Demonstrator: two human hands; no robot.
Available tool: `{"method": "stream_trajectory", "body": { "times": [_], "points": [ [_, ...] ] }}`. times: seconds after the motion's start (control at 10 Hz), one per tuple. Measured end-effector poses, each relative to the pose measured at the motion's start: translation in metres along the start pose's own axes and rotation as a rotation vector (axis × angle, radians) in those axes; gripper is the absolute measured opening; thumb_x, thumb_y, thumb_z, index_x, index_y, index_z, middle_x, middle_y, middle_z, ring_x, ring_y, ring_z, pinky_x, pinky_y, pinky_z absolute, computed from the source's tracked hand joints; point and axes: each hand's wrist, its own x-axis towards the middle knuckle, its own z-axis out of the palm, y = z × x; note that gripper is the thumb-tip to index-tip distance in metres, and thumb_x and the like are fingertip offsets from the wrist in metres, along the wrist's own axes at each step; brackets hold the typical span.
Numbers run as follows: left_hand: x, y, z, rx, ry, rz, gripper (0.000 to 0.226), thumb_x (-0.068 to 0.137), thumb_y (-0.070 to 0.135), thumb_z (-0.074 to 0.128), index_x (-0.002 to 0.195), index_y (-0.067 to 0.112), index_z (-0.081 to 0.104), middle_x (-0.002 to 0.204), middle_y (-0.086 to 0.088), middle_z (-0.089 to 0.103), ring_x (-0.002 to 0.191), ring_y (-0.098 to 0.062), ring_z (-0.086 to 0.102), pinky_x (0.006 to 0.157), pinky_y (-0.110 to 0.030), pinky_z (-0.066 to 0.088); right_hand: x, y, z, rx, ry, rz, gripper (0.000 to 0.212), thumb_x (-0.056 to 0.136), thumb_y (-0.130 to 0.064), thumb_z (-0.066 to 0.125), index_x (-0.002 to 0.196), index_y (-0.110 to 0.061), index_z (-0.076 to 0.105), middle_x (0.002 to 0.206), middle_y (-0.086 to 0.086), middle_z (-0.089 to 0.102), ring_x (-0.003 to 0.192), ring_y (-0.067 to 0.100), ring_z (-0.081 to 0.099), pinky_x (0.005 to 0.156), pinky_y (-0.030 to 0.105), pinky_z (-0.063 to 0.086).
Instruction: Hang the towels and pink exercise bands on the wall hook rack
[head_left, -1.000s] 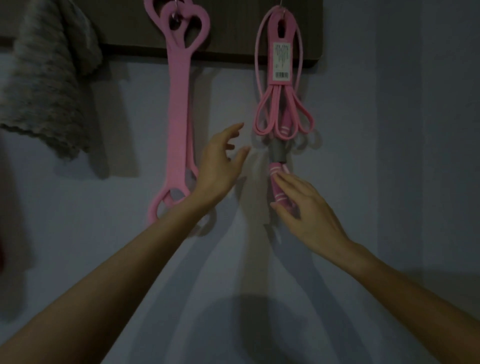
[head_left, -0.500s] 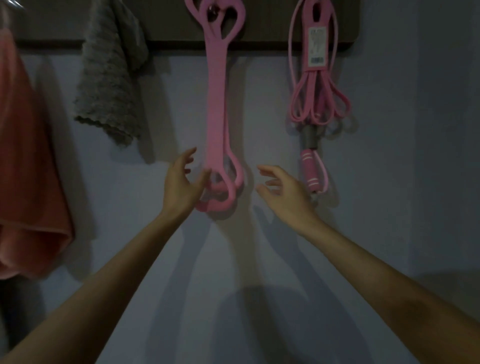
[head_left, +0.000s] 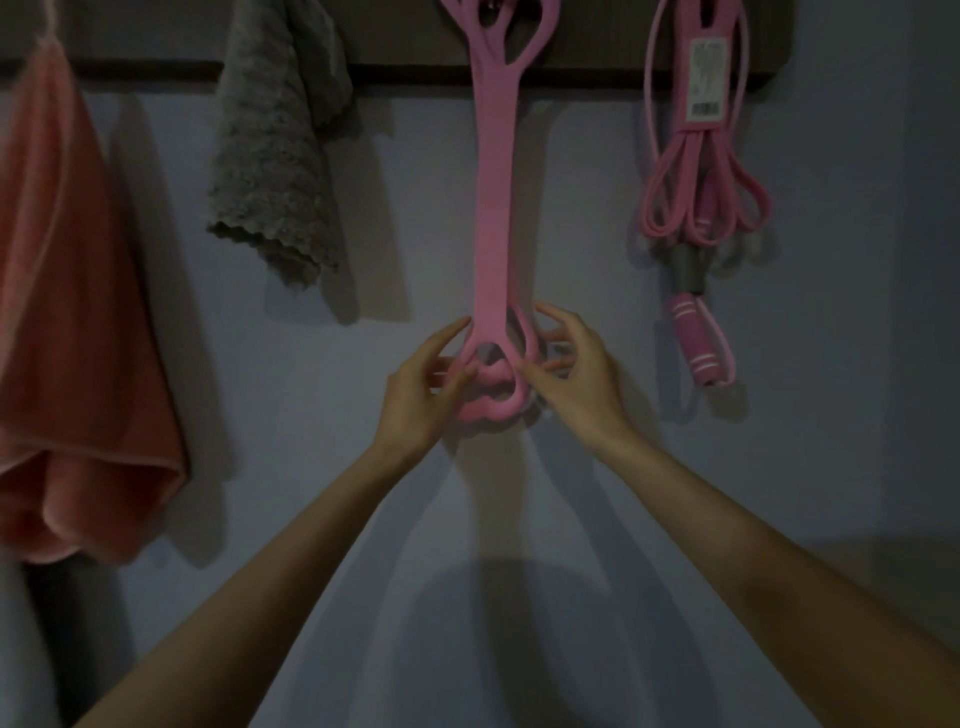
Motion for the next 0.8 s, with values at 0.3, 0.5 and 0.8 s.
{"method": "stream_trajectory", "body": {
  "times": [0.3, 0.5, 0.8],
  "points": [
    [0.002, -0.011, -0.001, -0.037, -0.009, 0.021, 0.044, 0.089, 0.024, 0.062, 0.130, 0.037, 0.050, 0.088, 0.011, 0.069, 0.073, -0.003, 0.067, 0.066, -0.022, 0.055, -0.005, 0.003, 0.010, 0.018, -0.013, -0.006, 0.052, 0.081, -0.022, 0.072, 0.128, -0.028, 0.050, 0.110, -0.009, 0.064, 0.089, 0.009, 0.065, 0.074, 0.021, 0.055],
    [-0.001, -0.018, -0.002, -0.108, -0.026, 0.032, 0.048, 0.085, 0.037, 0.063, 0.131, 0.035, 0.051, 0.100, 0.009, 0.070, 0.080, -0.007, 0.068, 0.071, -0.027, 0.057, -0.014, -0.001, 0.016, 0.014, 0.026, 0.012, 0.051, 0.083, -0.018, 0.070, 0.129, -0.026, 0.050, 0.110, -0.005, 0.065, 0.081, 0.007, 0.067, 0.069, 0.018, 0.056],
    [-0.011, -0.010, -0.020, -0.136, -0.086, -0.057, 0.062, 0.085, 0.030, 0.066, 0.141, 0.024, 0.038, 0.110, 0.006, 0.059, 0.084, -0.002, 0.059, 0.063, -0.001, 0.045, -0.030, -0.015, 0.007, -0.069, -0.003, 0.023, 0.058, 0.080, -0.016, 0.073, 0.131, -0.023, 0.047, 0.115, -0.004, 0.058, 0.086, -0.005, 0.061, 0.066, 0.007, 0.048]
  ]
}}
